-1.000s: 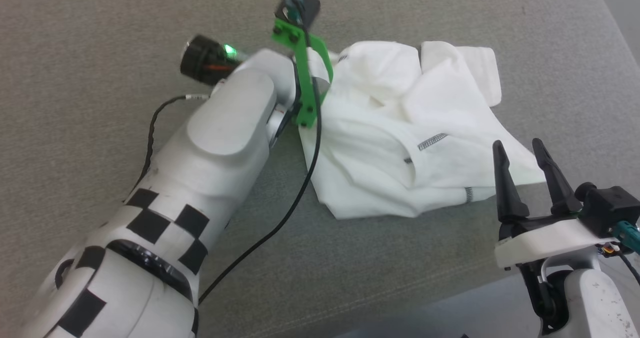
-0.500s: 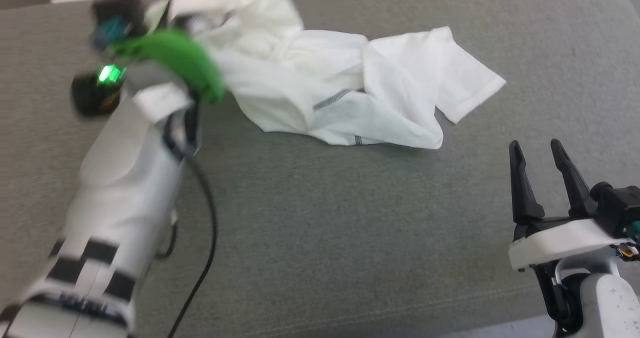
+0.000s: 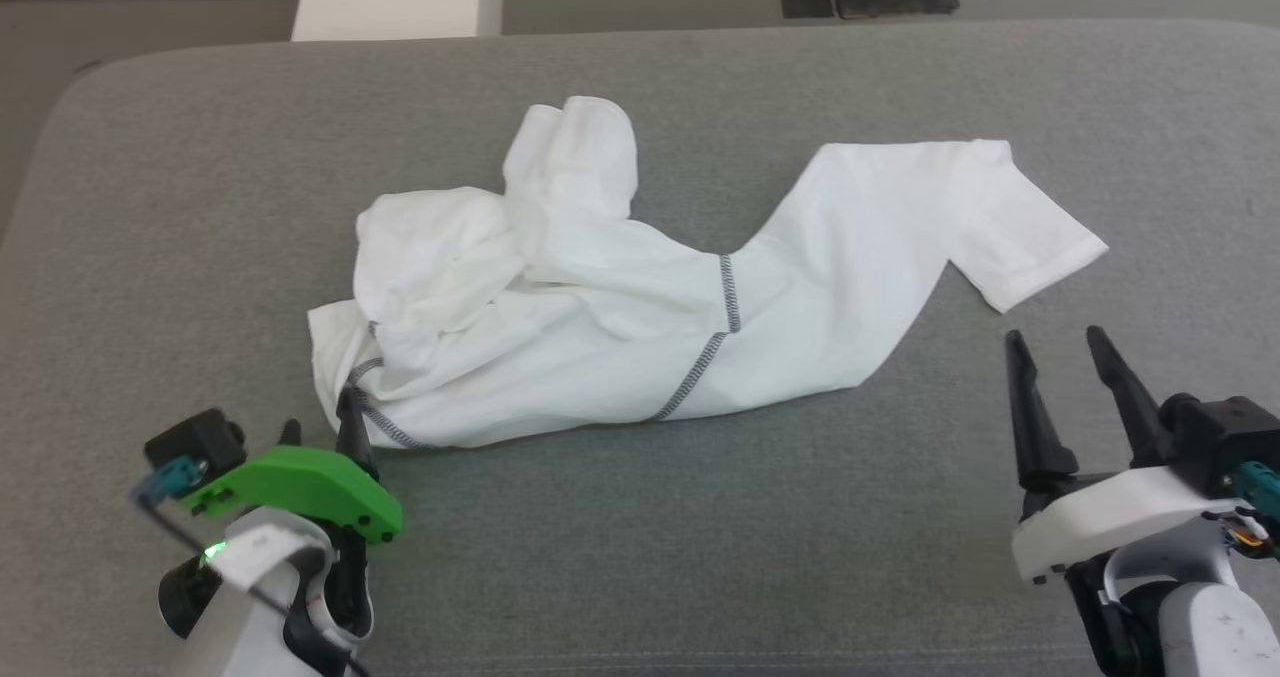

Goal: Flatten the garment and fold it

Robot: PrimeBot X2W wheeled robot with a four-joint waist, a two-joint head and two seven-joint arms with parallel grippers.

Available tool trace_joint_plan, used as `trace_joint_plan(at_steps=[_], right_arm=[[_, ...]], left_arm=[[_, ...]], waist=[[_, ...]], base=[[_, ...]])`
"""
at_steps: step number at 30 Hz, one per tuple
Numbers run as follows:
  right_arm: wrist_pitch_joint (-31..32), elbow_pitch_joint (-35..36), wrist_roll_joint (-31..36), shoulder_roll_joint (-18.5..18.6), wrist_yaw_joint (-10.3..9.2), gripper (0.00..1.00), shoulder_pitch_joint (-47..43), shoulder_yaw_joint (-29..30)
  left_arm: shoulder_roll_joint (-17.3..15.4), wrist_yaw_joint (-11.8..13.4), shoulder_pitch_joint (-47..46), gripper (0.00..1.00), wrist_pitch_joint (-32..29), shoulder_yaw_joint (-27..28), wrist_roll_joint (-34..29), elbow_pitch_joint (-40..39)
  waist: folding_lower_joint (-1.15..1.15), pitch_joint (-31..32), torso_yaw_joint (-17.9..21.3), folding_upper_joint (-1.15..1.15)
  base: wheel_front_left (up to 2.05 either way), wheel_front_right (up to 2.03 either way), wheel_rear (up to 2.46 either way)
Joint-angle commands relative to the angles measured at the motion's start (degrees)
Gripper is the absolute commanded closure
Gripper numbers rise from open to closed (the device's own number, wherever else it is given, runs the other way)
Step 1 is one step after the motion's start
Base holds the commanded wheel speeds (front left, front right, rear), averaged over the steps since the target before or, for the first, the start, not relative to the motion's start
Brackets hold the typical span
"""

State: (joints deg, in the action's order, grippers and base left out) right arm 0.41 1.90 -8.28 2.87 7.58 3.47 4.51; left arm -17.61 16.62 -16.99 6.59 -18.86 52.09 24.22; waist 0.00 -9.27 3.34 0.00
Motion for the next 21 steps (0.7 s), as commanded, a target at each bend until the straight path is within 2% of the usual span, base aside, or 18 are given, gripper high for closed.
trace_joint_plan(at_steps=[1,5,8,14,18,21], right_arm=[[0.7,0.1,0.5,0.0,-0.09,0.00,-0.3,-0.5],[4.7,-1.6,1.7,0.0,-0.09,0.00,0.9,-1.7],[9.1,-3.7,2.7,0.0,-0.09,0.00,3.3,-2.0],[20.9,-10.7,3.6,0.0,-0.09,0.00,10.4,-3.4],[26.9,-14.6,5.9,0.0,-0.09,0.00,15.4,-3.4],[30.5,-17.3,7.6,0.0,-0.09,0.00,18.2,-3.3]], left_arm=[[0.3,-0.5,1.5,0.00,3.0,1.2,0.3,-2.5],[1.5,-1.9,4.4,0.00,8.1,4.5,-3.0,-9.2],[3.4,-3.0,5.5,0.00,8.4,9.0,-11.6,-15.9],[9.4,-8.5,7.2,0.00,8.4,14.0,-27.6,-24.6],[12.2,-12.7,6.2,0.00,8.4,16.3,-33.4,-26.6],[13.6,-14.7,5.7,0.00,8.4,17.3,-35.6,-26.9]], waist=[[0.00,1.0,-1.7,0.00],[0.00,0.3,-3.1,0.00],[0.00,-1.0,-4.2,0.00],[0.00,-4.7,-6.3,0.00],[0.00,-7.2,-8.0,0.00],[0.00,-8.6,-9.0,0.00]], base=[[0.00,0.00,0.00],[0.00,0.00,0.00],[0.00,0.00,0.00],[0.00,0.00,0.00],[0.00,0.00,0.00],[0.00,0.00,0.00]])
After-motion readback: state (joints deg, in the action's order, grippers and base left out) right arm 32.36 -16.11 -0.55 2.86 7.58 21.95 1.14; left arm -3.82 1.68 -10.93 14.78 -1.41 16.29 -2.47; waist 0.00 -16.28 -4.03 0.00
